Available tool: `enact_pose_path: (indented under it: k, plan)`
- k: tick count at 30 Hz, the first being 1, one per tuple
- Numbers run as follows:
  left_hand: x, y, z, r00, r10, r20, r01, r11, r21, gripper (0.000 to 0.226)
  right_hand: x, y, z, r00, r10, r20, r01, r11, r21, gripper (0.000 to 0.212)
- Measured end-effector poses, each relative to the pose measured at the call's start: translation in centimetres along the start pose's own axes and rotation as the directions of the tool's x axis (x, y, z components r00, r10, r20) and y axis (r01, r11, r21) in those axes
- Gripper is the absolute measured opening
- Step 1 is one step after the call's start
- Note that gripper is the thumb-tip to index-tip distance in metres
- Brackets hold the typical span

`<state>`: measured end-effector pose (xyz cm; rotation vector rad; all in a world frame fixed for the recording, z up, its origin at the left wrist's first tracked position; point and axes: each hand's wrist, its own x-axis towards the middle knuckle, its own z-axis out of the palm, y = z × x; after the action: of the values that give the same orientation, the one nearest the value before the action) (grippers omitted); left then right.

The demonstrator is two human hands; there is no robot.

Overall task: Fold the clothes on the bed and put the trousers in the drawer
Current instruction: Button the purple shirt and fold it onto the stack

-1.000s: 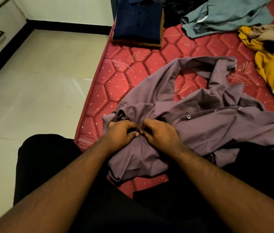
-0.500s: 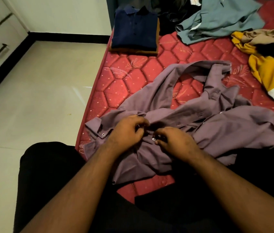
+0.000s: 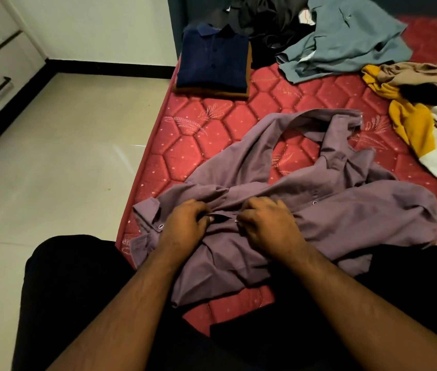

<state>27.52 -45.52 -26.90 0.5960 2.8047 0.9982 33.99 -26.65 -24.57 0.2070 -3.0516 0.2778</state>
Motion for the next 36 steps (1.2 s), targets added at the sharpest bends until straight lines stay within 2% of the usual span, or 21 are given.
enact_pose_path:
  k: [2,5,7,9,11,15,17,20,26,29,30,31,32,34,36]
  plan:
    - [0.2,0.4,-0.5,0.999,0.025,-0.038,-0.027,0.998,-0.053,0.02,-0.1,0.2,-0.3,0.994,0.021,-0.104,-0.005,0.988,0.154,0.028]
    - [0.4,0.8,-1.1,0.988,0.137,0.073,-0.134,0.99,-0.041,0.025,-0.3,0.1,-0.7,0.989,0.029,-0.147,0.016,0.955,0.296,0.029]
    - [0.6,0.9,-1.0,0.967,0.177,0.182,-0.192,0.979,0.073,0.029,-0.5,0.0,-0.6,0.993,0.001,-0.122,0.036,0.952,0.304,0.029]
    - [0.8,1.5,-0.6,0.944,0.25,0.218,-0.297,0.928,0.224,0.031,-0.5,-0.1,-0.5,0.992,-0.007,-0.128,0.048,0.947,0.316,0.028]
    - [1.1,2.2,0.3,0.918,0.36,0.169,-0.396,0.862,0.316,0.035,-0.6,-0.1,-0.5,0.992,-0.003,-0.127,0.046,0.941,0.335,0.027]
    - [1.2,3.0,1.4,0.873,0.487,-0.033,-0.468,0.855,0.222,0.025,-1.0,-0.1,-0.4,0.992,0.015,-0.122,0.026,0.947,0.32,0.023]
    - [0.8,2.9,1.3,0.87,0.482,-0.103,-0.471,0.875,0.11,0.018,-1.1,-0.1,-0.4,0.989,0.017,-0.148,0.031,0.949,0.315,0.02]
    - [0.4,2.6,0.9,0.873,0.447,-0.193,-0.456,0.89,0.0,0.031,-1.1,0.0,-0.6,0.989,0.027,-0.147,0.029,0.93,0.366,0.021]
    - [0.4,2.0,1.4,0.857,0.453,-0.246,-0.448,0.89,0.081,0.022,-0.8,0.2,-0.1,0.992,0.012,-0.124,0.042,0.906,0.421,0.026]
    - [0.7,2.2,1.7,0.886,0.394,-0.245,-0.373,0.919,0.129,0.022,-0.7,0.6,0.2,0.992,-0.015,-0.128,0.068,0.905,0.419,0.028]
    - [0.8,2.4,1.7,0.91,0.338,-0.239,-0.335,0.941,0.052,0.021,-0.6,0.7,0.3,0.99,-0.008,-0.142,0.069,0.9,0.431,0.027]
    - [0.7,2.9,1.4,0.948,0.242,-0.208,-0.271,0.955,-0.123,0.018,-0.6,0.9,0.3,0.987,-0.001,-0.16,0.074,0.889,0.452,0.026]
    - [0.7,3.3,1.2,0.983,0.117,-0.138,-0.159,0.923,-0.351,0.011,-0.6,1.0,0.3,0.984,0.006,-0.18,0.082,0.875,0.477,0.025]
    - [0.5,4.0,0.8,0.994,-0.058,0.096,0.108,0.73,-0.675,0.008,-0.6,1.2,0.2,0.976,0.011,-0.218,0.106,0.848,0.518,0.023]
    - [0.5,3.6,0.4,0.967,-0.107,0.231,0.248,0.601,-0.759,0.012,-0.5,1.3,0.1,0.969,0.003,-0.247,0.133,0.836,0.533,0.019]
